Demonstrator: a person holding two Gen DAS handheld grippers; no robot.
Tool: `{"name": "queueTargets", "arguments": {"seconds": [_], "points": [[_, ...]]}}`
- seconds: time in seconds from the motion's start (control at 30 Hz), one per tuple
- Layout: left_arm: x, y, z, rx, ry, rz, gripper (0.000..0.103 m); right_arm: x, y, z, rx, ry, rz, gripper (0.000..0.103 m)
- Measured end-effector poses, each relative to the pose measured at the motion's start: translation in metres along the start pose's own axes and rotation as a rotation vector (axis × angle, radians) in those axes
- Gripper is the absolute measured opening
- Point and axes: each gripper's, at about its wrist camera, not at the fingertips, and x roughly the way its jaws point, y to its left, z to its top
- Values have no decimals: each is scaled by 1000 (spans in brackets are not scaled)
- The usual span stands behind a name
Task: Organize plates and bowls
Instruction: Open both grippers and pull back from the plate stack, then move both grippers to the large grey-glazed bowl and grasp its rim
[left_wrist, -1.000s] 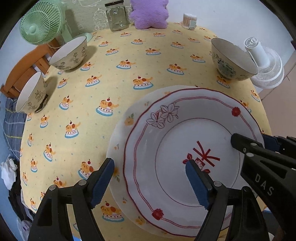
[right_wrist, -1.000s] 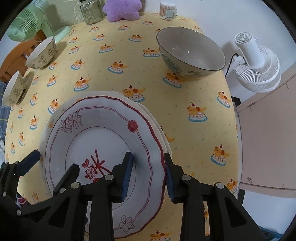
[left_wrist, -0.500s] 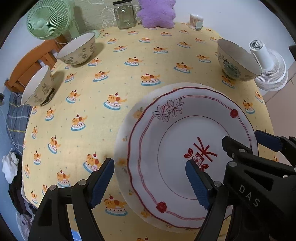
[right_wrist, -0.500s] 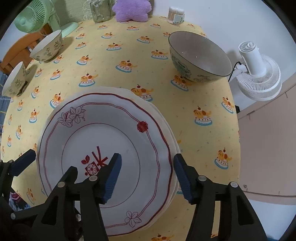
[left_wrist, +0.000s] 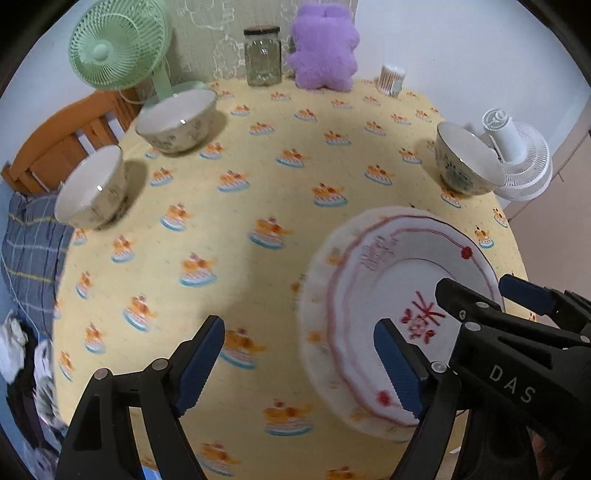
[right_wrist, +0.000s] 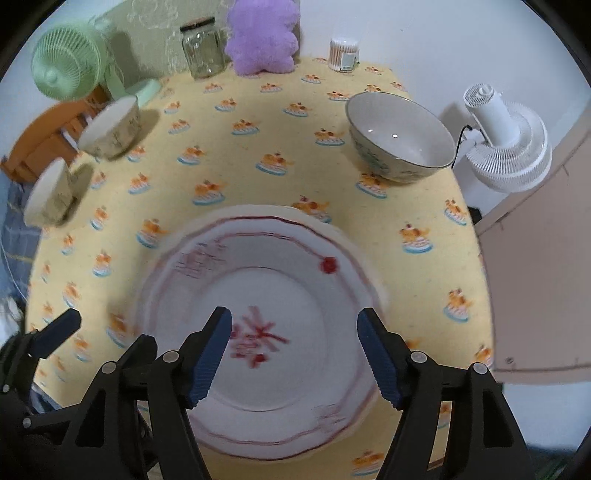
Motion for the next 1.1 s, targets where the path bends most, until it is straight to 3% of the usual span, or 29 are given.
{"name": "queueTargets", "arguments": {"seconds": [0.33, 0.53, 0.7, 1.1], "points": [[-26, 90, 10, 58, -61, -43, 84, -19, 90, 1, 77, -32, -50, 73], [-32, 142, 20, 66, -88, -28, 84, -31, 145, 5, 100, -89, -60, 73], [-30, 178, 27, 60, -81, -27, 84, -28, 184, 13, 124, -62, 1, 73], [-5, 243, 61, -50, -71, 34, 84, -6, 251, 59, -12, -92, 24, 73]]}}
